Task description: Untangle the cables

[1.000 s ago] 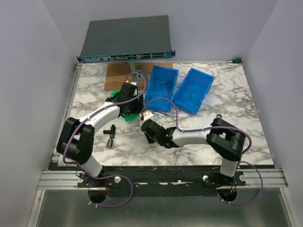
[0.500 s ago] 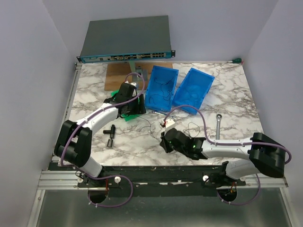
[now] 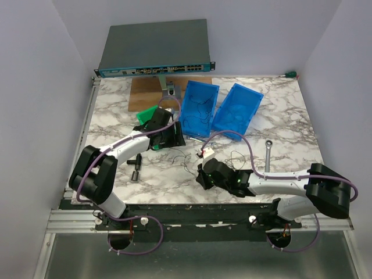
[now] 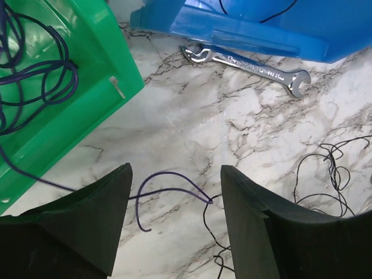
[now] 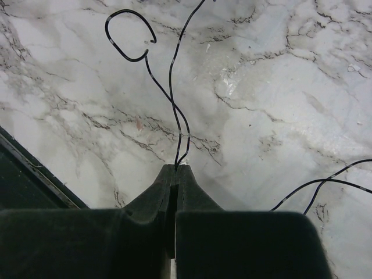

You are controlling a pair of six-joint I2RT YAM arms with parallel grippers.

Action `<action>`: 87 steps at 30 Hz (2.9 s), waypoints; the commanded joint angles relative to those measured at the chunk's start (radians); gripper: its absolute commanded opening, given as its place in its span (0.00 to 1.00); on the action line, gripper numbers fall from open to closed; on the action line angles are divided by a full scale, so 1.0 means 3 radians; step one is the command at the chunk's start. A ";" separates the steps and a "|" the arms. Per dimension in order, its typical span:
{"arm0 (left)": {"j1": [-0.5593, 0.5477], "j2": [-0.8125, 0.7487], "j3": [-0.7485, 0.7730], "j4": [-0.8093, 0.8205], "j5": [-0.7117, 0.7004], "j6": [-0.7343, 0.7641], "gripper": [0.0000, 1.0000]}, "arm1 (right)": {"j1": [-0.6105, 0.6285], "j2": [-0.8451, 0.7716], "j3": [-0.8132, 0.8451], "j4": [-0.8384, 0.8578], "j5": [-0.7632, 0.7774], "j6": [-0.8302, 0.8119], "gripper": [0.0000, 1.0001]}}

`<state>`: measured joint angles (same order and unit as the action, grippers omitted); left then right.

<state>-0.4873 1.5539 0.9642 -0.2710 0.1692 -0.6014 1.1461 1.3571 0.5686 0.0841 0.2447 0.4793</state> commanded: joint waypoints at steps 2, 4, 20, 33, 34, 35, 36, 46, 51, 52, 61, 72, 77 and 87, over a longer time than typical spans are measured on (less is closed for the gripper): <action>-0.0056 0.0143 -0.0117 0.0332 -0.0023 -0.0375 0.63 | 0.0017 -0.0079 -0.0043 0.0072 -0.0079 -0.0031 0.01; -0.0068 0.0107 -0.0176 0.0362 -0.0127 -0.0439 0.62 | 0.0024 -0.0105 -0.0056 0.0067 -0.0068 -0.0030 0.01; -0.0337 -0.0928 -0.0402 -0.0160 -0.1519 -0.0889 0.76 | 0.0023 -0.0098 -0.0079 0.0084 -0.0032 -0.0033 0.01; -0.0667 -0.0768 -0.0417 -0.0562 -0.1780 -0.1962 0.67 | 0.0021 -0.0161 -0.0079 0.0074 -0.0064 -0.0038 0.01; -0.0667 -0.0705 -0.0378 -0.0558 -0.1762 -0.1971 0.67 | 0.0024 -0.0176 -0.0075 0.0070 -0.0070 -0.0043 0.01; -0.0669 -0.0638 -0.0335 -0.0533 -0.1748 -0.1981 0.66 | 0.0023 -0.0186 -0.0078 0.0063 -0.0076 -0.0039 0.01; -0.0664 -0.0582 -0.0318 -0.0485 -0.1723 -0.1988 0.65 | 0.0025 -0.0199 -0.0079 0.0059 -0.0077 -0.0040 0.01; -0.0620 0.0002 -0.0146 -0.0189 -0.1574 -0.2125 0.43 | 0.0022 -0.0281 -0.0102 0.0036 -0.0093 -0.0012 0.01; -0.0522 0.0004 -0.0104 -0.0027 -0.1627 -0.1927 0.00 | 0.0023 -0.0286 -0.0119 -0.0011 -0.0100 0.0014 0.01; -0.0507 -0.0048 -0.0105 -0.0014 -0.1659 -0.1838 0.00 | 0.0021 -0.0289 -0.0124 -0.0040 -0.0085 0.0024 0.01; 0.0252 -0.0698 -0.0244 0.0053 -0.1242 -0.1095 0.00 | 0.0020 -0.0474 -0.0266 -0.0420 0.0022 0.0227 0.01; 0.0849 -0.0440 0.0262 -0.0149 -0.1083 -0.0816 0.00 | 0.0015 -0.0932 -0.0325 -0.1118 0.0346 0.0901 0.01; 0.0865 -0.0216 0.0398 -0.0109 -0.1113 -0.0758 0.00 | 0.0015 -0.1047 -0.0278 -0.1205 0.0541 0.0982 0.01; 0.0873 0.0081 0.0723 -0.0100 -0.1048 -0.0678 0.00 | 0.0017 -0.0829 -0.0186 -0.0946 0.0514 0.0839 0.01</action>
<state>-0.2291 1.5658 1.1187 -0.2962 -0.1707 -0.8330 1.1461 1.0782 0.4816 -0.2306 0.3691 0.7422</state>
